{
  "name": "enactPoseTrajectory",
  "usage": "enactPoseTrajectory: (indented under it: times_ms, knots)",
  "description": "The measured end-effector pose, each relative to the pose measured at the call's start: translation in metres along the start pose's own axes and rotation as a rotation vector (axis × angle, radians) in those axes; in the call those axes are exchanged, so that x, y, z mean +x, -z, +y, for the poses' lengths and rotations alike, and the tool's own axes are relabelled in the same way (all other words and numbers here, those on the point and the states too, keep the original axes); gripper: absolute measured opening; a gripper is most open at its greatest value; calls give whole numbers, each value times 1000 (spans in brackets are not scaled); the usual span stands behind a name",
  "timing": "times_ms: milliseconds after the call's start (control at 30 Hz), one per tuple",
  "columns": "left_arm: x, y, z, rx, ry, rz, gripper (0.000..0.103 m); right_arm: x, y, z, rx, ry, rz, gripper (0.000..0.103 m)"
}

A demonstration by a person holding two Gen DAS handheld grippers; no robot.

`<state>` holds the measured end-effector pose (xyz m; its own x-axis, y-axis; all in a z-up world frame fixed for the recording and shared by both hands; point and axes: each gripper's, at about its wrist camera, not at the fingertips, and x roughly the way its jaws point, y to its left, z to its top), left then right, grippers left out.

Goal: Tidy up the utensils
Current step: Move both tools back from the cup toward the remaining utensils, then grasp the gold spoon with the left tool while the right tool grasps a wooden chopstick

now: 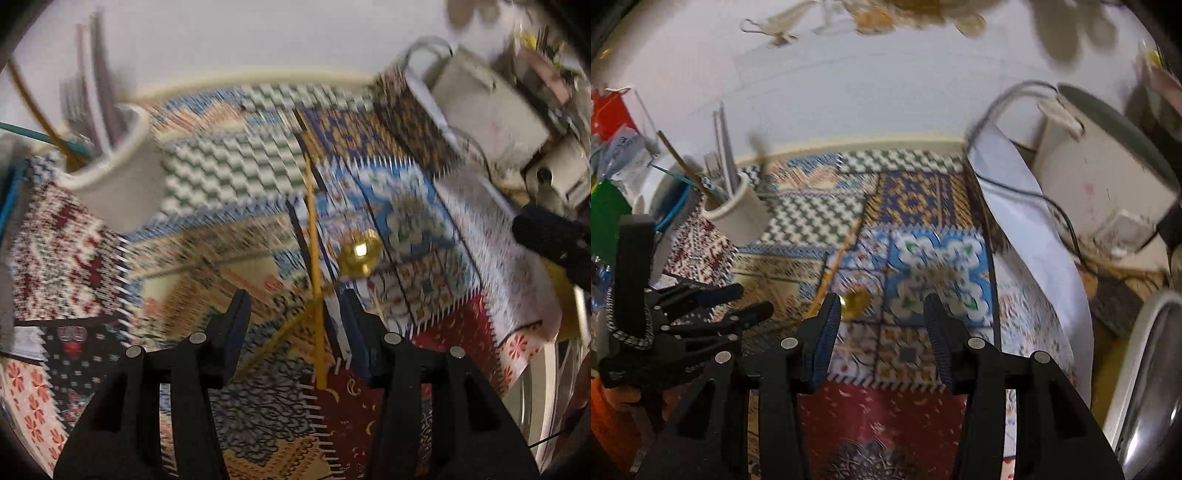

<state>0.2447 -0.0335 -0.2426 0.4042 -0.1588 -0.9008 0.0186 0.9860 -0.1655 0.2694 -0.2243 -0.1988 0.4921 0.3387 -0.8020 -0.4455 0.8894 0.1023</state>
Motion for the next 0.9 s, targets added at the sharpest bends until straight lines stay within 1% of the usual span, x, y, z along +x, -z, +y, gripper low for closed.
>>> enactPoseTrajectory:
  times_ms: [67, 167, 300, 400, 500, 667, 767, 900]
  knots:
    - [14, 0, -7, 27, 17, 39, 49, 2, 6, -6, 21, 2, 12, 43]
    - [29, -2, -16, 55, 51, 74, 49, 9, 13, -18, 59, 3, 32, 43]
    - [43, -15, -27, 81, 85, 89, 49, 13, 19, -30, 84, 8, 53, 43]
    - [55, -28, -36, 96, 98, 100, 49, 16, 20, -39, 85, 36, 55, 43]
    - [66, -38, -47, 137, 93, 97, 49, 17, 18, -49, 106, 36, 53, 43]
    - [79, -43, -61, 213, 84, 109, 49, 20, 16, -62, 142, 38, 52, 43]
    - [82, -43, -64, 260, 53, 93, 49, 23, 17, -64, 151, 35, 59, 43]
    - [84, -41, -69, 307, 30, 81, 49, 28, 17, -64, 153, 29, 67, 43]
